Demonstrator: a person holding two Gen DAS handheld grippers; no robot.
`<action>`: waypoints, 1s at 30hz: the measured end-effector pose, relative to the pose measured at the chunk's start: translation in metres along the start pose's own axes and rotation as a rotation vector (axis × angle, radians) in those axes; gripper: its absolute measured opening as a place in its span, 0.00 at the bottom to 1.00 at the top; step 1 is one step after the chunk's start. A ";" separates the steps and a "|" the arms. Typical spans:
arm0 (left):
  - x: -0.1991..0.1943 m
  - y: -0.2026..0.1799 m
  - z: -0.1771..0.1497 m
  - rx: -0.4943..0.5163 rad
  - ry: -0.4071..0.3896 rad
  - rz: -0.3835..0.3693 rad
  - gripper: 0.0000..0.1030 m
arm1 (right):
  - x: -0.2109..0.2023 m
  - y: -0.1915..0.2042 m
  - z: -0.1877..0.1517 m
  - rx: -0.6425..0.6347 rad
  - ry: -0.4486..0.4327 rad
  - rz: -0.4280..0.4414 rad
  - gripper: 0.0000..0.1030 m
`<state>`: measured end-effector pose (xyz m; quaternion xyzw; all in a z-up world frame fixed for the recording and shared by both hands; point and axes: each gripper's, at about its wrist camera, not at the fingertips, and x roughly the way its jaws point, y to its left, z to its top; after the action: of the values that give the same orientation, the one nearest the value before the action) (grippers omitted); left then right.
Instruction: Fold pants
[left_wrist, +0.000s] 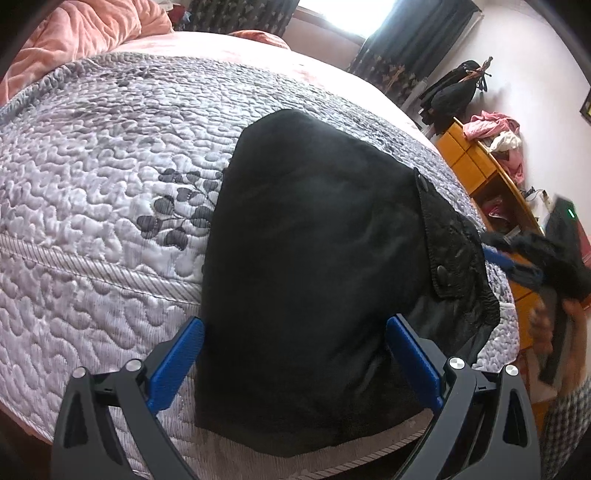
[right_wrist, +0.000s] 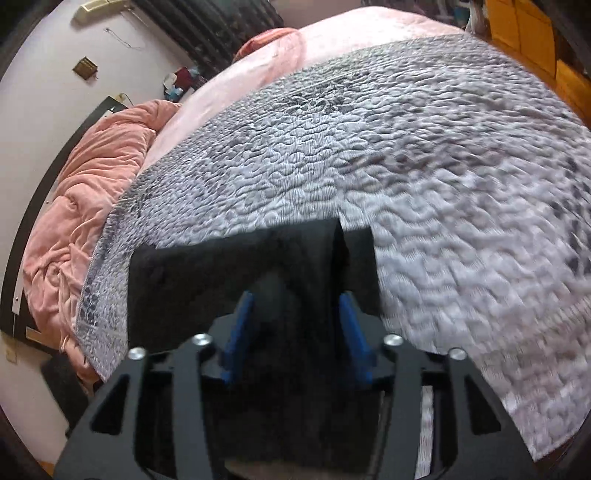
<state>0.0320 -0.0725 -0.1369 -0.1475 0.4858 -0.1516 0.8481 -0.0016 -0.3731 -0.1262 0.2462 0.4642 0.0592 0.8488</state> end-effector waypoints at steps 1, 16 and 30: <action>-0.001 0.000 -0.001 0.000 0.001 -0.003 0.96 | -0.009 -0.002 -0.008 -0.003 -0.004 -0.005 0.51; -0.026 -0.022 -0.011 0.052 -0.046 0.013 0.96 | 0.009 -0.015 -0.083 0.193 0.075 0.168 0.61; -0.035 -0.037 -0.008 0.100 -0.085 0.039 0.96 | -0.022 0.003 -0.085 0.103 0.003 0.154 0.23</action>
<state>0.0041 -0.0929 -0.0989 -0.1016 0.4440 -0.1528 0.8770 -0.0825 -0.3465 -0.1462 0.3244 0.4475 0.1007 0.8272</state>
